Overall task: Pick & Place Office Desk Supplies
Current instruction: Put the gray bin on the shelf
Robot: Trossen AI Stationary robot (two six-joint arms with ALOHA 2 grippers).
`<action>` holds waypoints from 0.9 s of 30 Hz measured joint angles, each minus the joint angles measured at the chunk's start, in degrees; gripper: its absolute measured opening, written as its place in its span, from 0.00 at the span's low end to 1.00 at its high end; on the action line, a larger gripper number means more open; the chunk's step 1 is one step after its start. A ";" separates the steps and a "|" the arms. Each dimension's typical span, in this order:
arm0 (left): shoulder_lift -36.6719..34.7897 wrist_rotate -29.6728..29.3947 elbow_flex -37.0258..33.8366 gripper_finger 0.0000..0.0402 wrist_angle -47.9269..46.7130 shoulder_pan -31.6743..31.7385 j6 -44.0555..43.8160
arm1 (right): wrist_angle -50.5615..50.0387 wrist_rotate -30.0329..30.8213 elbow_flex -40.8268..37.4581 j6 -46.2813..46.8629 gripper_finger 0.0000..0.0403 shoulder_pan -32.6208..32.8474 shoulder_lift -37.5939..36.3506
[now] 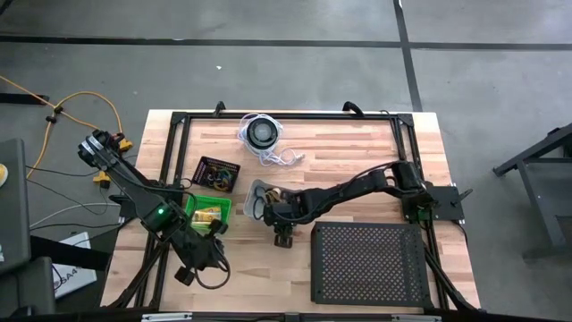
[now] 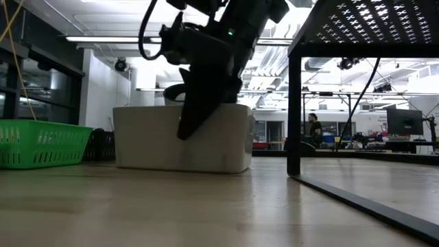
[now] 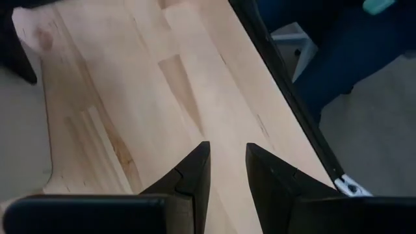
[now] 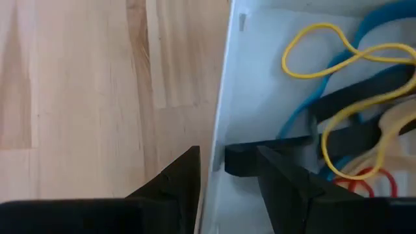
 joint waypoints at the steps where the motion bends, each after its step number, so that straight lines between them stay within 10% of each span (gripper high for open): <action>1: 0.00 -0.02 0.00 0.23 0.47 0.00 0.00 | 0.12 0.14 0.01 -0.25 0.34 -0.02 -0.04; 18: 0.00 0.00 0.00 0.23 10.69 0.00 0.00 | 0.64 1.88 -0.01 -2.95 0.02 -0.11 -0.05; 27: 0.00 0.00 0.00 0.23 13.35 -0.01 0.00 | 1.78 2.07 -0.02 -6.32 0.01 -0.13 -1.11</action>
